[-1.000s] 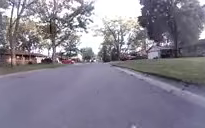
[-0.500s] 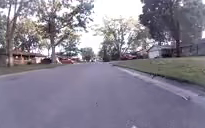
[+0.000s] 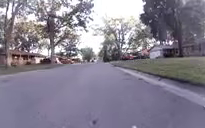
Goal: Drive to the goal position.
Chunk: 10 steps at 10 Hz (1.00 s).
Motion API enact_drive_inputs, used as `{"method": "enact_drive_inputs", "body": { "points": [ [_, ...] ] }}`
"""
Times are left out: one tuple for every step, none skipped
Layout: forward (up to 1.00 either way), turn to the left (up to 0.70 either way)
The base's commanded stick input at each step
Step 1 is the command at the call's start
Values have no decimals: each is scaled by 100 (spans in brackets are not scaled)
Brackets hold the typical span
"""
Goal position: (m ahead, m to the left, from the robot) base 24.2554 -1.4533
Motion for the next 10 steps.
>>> {"method": "enact_drive_inputs", "body": {
  "points": [
    [100, 0],
    [100, 0],
    [100, 0],
    [100, 0],
    [100, 0],
    [100, 0],
    [100, 0],
    [100, 0],
    [100, 0],
    [100, 0]
  ]
}}
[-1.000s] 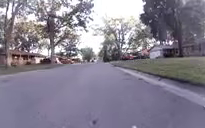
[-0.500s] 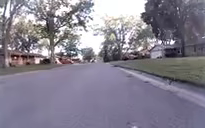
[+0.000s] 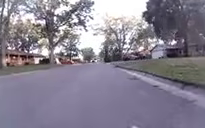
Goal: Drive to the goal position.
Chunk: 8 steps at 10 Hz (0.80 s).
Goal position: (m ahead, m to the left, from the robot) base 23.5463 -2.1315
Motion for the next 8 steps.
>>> {"method": "enact_drive_inputs", "body": {
  "points": [
    [100, 0],
    [100, 0],
    [100, 0],
    [100, 0],
    [100, 0],
    [100, 0],
    [100, 0],
    [100, 0]
  ]
}}
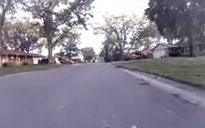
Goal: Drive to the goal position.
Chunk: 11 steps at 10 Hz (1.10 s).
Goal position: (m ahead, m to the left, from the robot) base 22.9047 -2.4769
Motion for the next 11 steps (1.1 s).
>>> {"method": "enact_drive_inputs", "body": {
  "points": [
    [100, 0],
    [100, 0],
    [100, 0],
    [100, 0],
    [100, 0],
    [100, -4],
    [100, -12],
    [100, -25],
    [100, -11],
    [100, -2],
    [100, 0]
  ]
}}
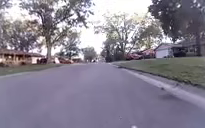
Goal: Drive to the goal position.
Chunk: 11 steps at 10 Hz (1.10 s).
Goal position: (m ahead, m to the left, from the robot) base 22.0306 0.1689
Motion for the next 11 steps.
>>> {"method": "enact_drive_inputs", "body": {
  "points": [
    [100, 0],
    [100, 0],
    [100, 0],
    [100, 0],
    [100, 0],
    [100, 0],
    [100, 0],
    [100, 0],
    [100, 0],
    [100, 0],
    [100, 0]
  ]
}}
